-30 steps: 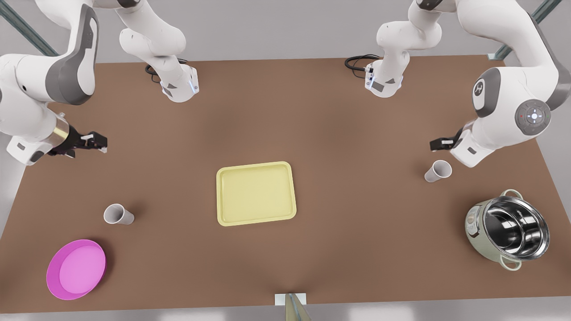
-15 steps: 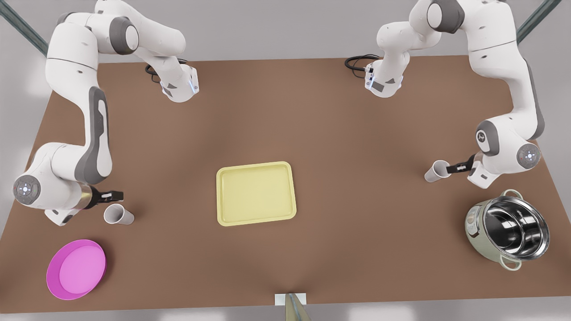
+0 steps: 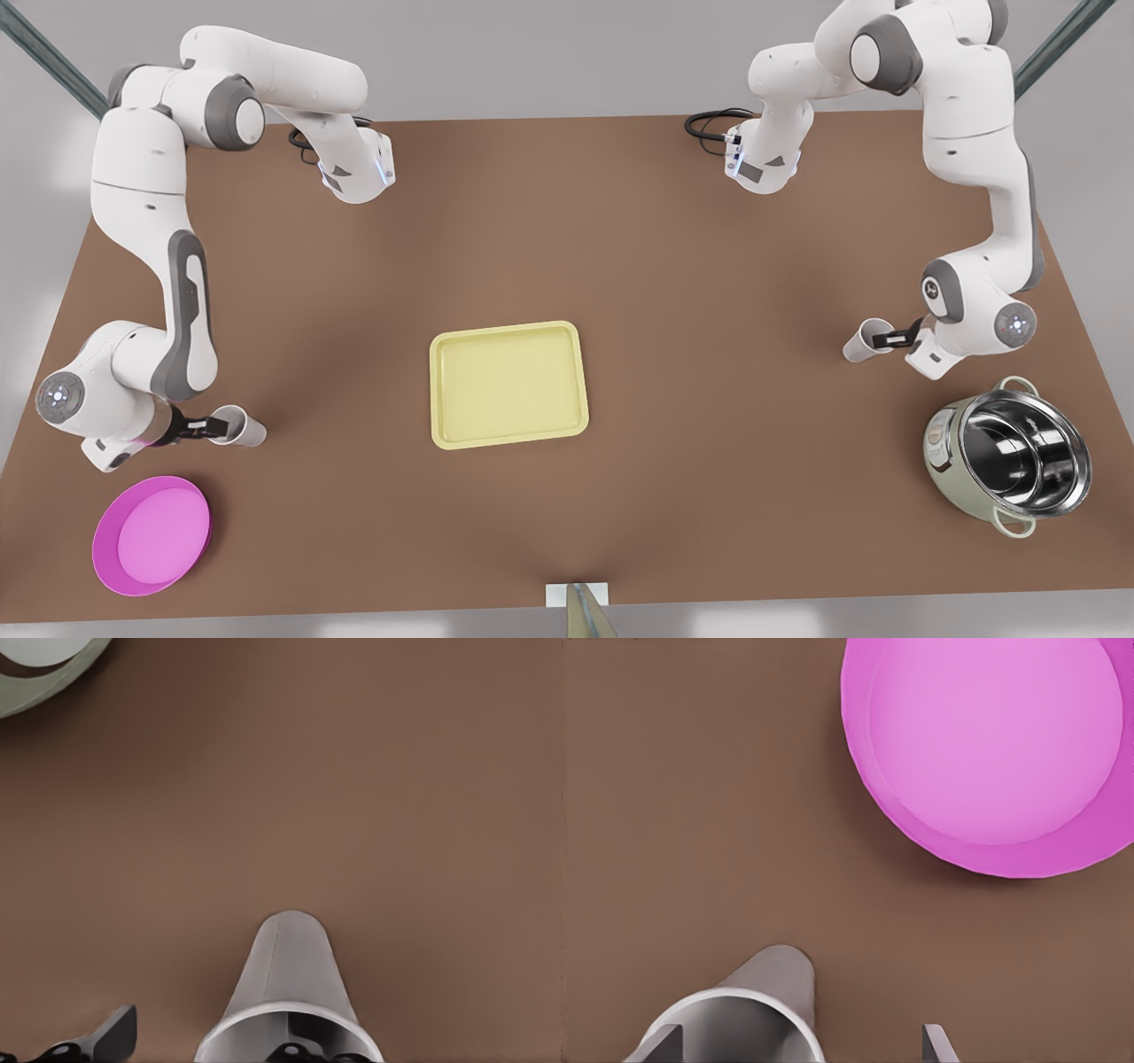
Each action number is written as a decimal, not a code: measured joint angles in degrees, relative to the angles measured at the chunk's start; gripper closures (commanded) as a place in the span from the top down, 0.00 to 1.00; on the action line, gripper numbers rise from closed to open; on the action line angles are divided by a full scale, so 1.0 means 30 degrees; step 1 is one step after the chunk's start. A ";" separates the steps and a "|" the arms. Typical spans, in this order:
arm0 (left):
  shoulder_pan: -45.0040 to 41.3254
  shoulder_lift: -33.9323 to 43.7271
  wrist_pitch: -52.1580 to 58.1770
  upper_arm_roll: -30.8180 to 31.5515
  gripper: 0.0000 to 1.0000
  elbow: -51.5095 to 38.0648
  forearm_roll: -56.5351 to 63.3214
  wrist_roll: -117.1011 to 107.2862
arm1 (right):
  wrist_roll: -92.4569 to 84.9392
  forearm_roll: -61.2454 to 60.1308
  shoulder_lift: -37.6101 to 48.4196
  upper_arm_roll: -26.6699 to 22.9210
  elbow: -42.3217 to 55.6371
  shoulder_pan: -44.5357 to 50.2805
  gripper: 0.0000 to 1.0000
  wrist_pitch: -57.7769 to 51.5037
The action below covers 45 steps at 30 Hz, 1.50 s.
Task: Use both arms to respectively pick up the white IKEA cups from the middle-left and middle-right positions, then place the white IKEA cups onto the middle-middle tray, ensuring that the cups remain upright and do not tip over
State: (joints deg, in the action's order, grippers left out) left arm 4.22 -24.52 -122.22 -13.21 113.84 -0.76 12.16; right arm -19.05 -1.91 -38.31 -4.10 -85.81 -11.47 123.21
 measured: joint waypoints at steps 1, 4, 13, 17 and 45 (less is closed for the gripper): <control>-0.0001 -0.0035 -0.0032 0.0007 0.42 0.0000 -0.0361 0.0076 | -0.0078 -0.0177 -0.0028 0.0009 -0.0175 -0.0095 1.00 0.0175; -0.0003 -0.0111 -0.0085 0.0012 0.36 0.0000 -0.1010 0.0243 | -0.0408 -0.0829 0.0000 0.0017 -0.0628 -0.0346 1.00 0.0509; -0.0885 0.1535 0.0461 0.1566 0.21 -0.0578 -0.1500 0.0390 | -0.1164 -0.1285 -0.0314 0.0019 -0.1169 -0.0338 0.92 0.0870; -0.1258 0.0156 0.1069 0.5959 0.21 -0.4755 -0.1578 -0.1386 | -0.1435 -0.1337 -0.0454 0.0018 -0.1173 -0.0337 0.55 0.0919; -1.3003 -0.9340 -0.2871 0.8141 0.55 -1.4919 -0.0102 -2.4905 | -0.1198 -0.1430 0.0854 0.2508 -0.0533 0.6281 0.21 -0.0178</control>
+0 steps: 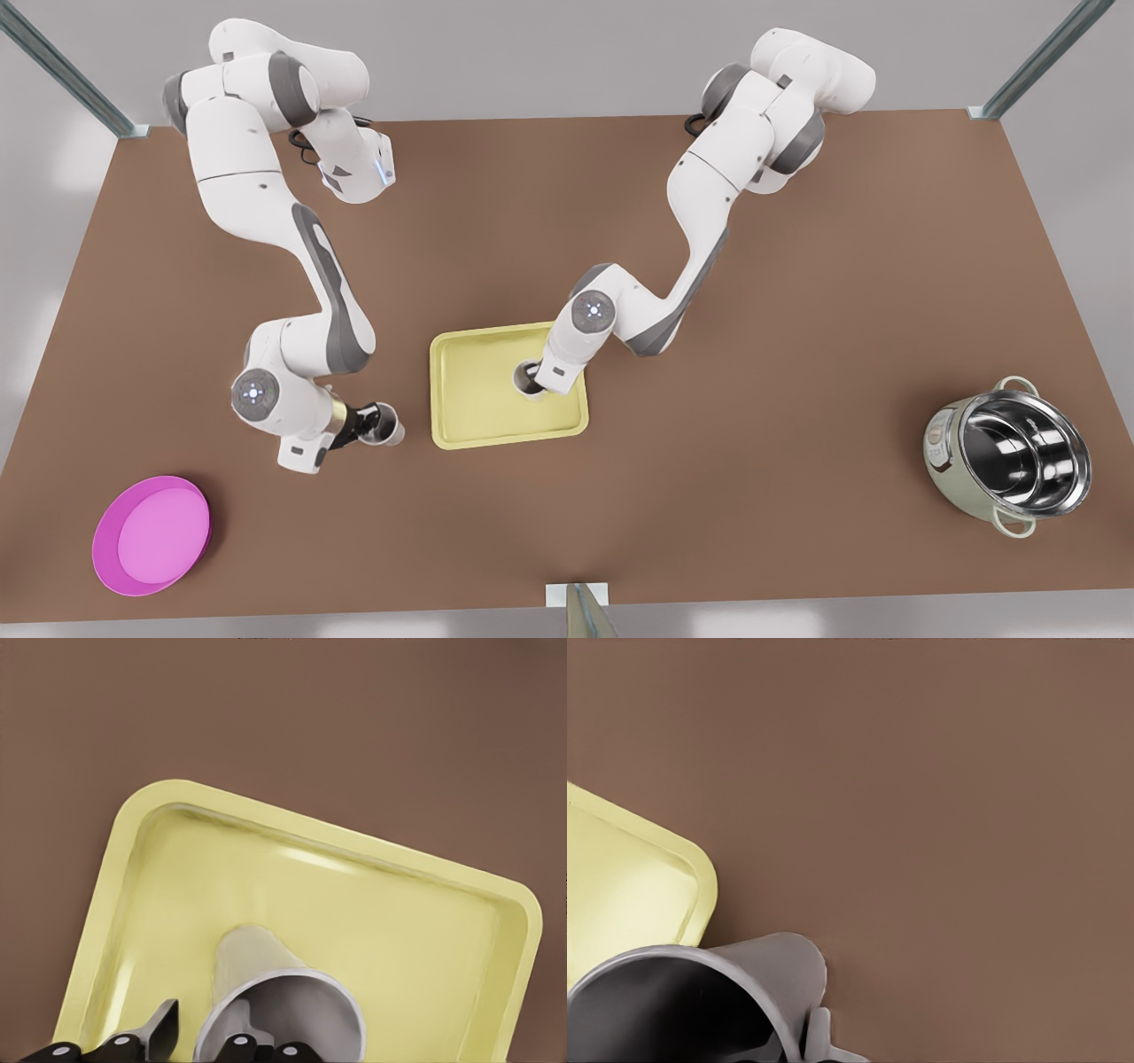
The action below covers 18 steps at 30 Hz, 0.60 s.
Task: Use both arms to respectively pick up the white IKEA cups from the middle-left and middle-right positions, then place the white IKEA cups onto the middle-middle tray, ensuring that the cups remain upright and do not tip over
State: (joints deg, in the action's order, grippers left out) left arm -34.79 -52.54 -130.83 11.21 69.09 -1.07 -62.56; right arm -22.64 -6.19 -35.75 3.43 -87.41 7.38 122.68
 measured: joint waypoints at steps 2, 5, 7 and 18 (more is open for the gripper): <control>0.0021 -0.0004 -0.0184 -0.0014 0.73 0.0007 -0.0006 -0.0905 | 0.0510 0.0024 0.0000 0.0001 0.0090 0.0504 0.21 0.0001; 0.0103 0.0086 -0.0352 -0.0020 1.00 0.0012 -0.0029 -0.2074 | 0.1207 0.0050 -0.0043 0.0010 0.0107 0.1030 0.21 0.0174; 0.0285 0.0775 0.0160 -0.0020 1.00 0.0022 -0.0054 -0.2743 | 0.1608 0.0093 -0.0168 0.0002 0.0074 0.1460 0.21 0.0402; 1.1146 0.9030 1.3860 0.0154 1.00 -0.0948 0.4331 0.1968 | 0.3755 0.0143 0.0055 -0.0085 -0.2219 0.4047 0.21 0.2667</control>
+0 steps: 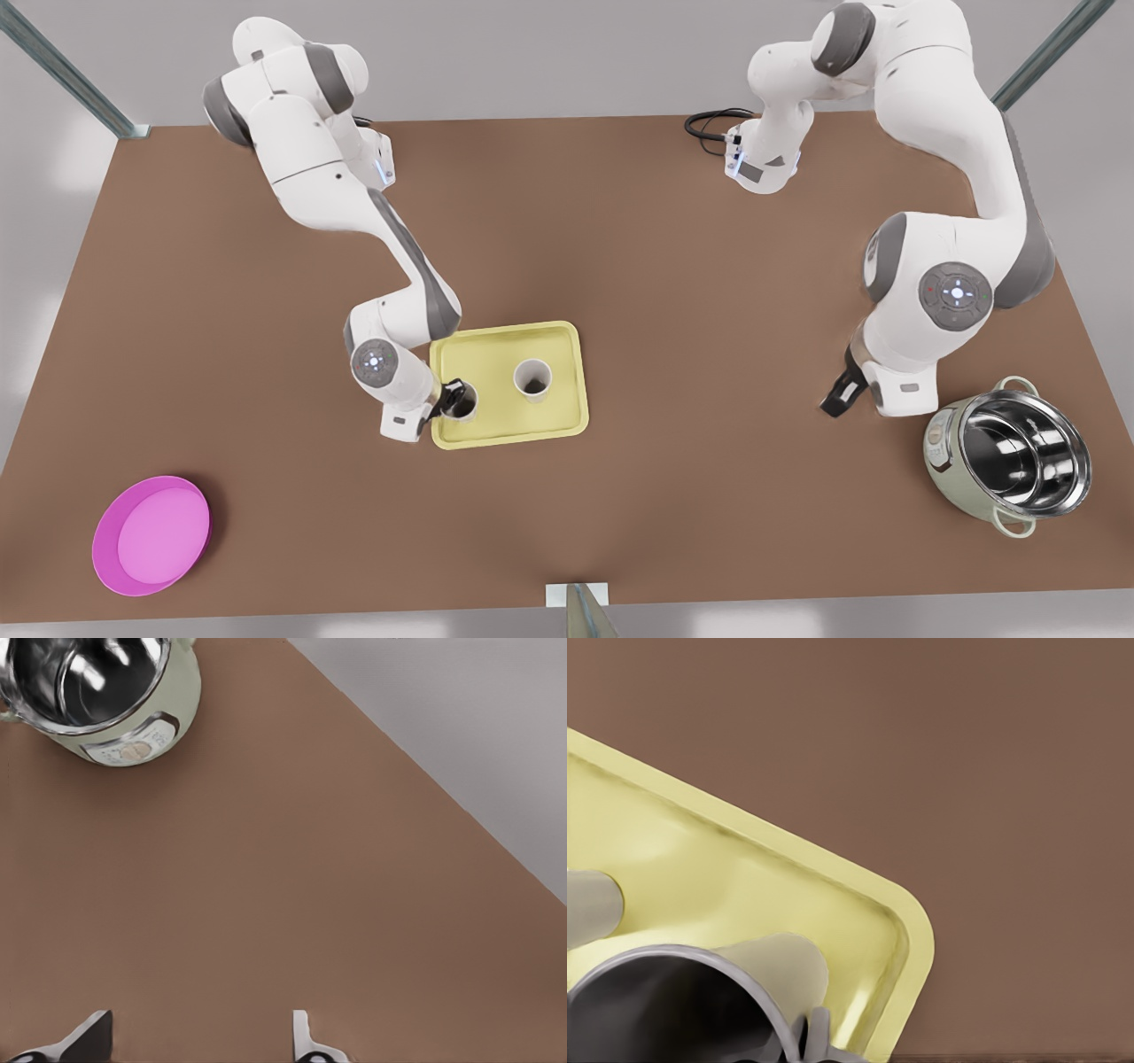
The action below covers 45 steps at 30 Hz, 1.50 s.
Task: Use both arms to respectively pick up the white IKEA cups from the middle-left and middle-right positions, then place the white IKEA cups onto the middle-middle tray, ensuring that the cups remain upright and do not tip over
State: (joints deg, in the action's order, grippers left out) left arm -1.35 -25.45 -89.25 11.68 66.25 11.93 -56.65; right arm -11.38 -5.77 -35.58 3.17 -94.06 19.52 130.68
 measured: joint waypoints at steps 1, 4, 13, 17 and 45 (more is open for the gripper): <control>0.0151 0.1497 0.0867 -0.0023 1.00 0.1018 -0.0285 0.1259 | 0.0191 0.0000 0.0159 -0.0002 -0.0541 0.0073 0.21 0.0339; -0.0035 0.4312 0.2107 -0.0688 1.00 0.3679 -0.1959 0.4411 | 0.0704 -0.0002 0.0172 -0.0002 -0.1132 0.0190 0.21 0.1169; -0.0034 0.3525 0.3213 -0.0912 1.00 0.3566 -0.3384 1.0723 | 0.3332 0.1226 -0.0002 -0.0032 -0.1130 0.0151 1.00 0.2350; 0.0115 0.3510 0.3204 -0.0932 1.00 0.3562 -0.3497 1.2643 | 0.3827 0.0779 0.0130 -0.0009 -0.1019 0.0114 1.00 0.2402; 0.0040 0.3332 0.3193 -0.0911 1.00 0.3561 -0.3421 1.8722 | 0.3787 0.2904 0.9440 -0.1356 0.2795 -0.6568 1.00 -1.2826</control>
